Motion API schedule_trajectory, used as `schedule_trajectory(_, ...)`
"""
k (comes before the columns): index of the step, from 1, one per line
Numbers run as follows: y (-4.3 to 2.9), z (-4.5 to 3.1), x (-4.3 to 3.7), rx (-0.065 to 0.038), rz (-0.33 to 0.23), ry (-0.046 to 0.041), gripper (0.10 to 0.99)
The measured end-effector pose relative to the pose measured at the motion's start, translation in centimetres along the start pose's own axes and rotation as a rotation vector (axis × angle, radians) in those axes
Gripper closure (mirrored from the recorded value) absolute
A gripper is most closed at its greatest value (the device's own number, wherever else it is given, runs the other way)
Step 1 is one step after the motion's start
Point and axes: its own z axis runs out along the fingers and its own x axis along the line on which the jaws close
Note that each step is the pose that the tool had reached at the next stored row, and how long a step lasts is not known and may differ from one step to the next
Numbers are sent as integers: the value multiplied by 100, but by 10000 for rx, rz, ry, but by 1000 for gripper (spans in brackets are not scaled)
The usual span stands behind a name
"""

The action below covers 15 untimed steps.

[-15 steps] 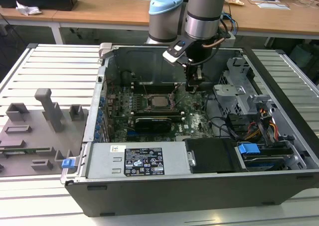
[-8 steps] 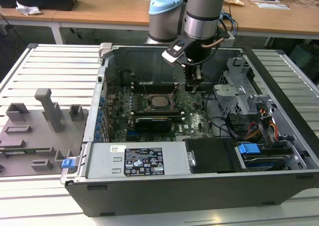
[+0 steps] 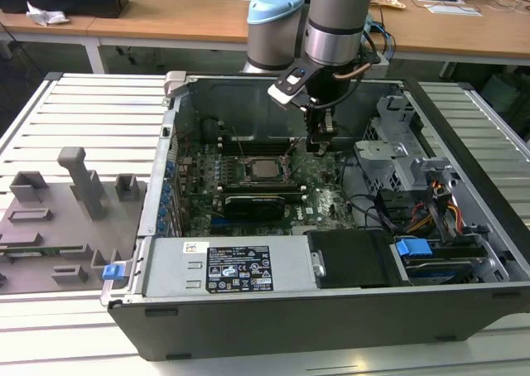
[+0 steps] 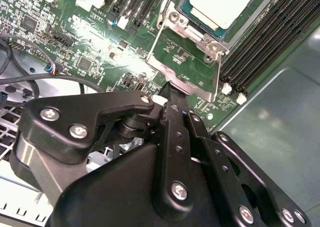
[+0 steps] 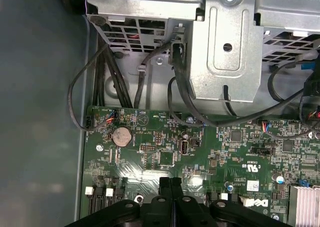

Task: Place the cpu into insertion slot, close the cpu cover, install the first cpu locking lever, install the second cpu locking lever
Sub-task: 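Close the cpu cover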

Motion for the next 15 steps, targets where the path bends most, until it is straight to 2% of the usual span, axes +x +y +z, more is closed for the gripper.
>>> schedule_trajectory(15, -60, -1, 4, 0, 0, 0, 980)
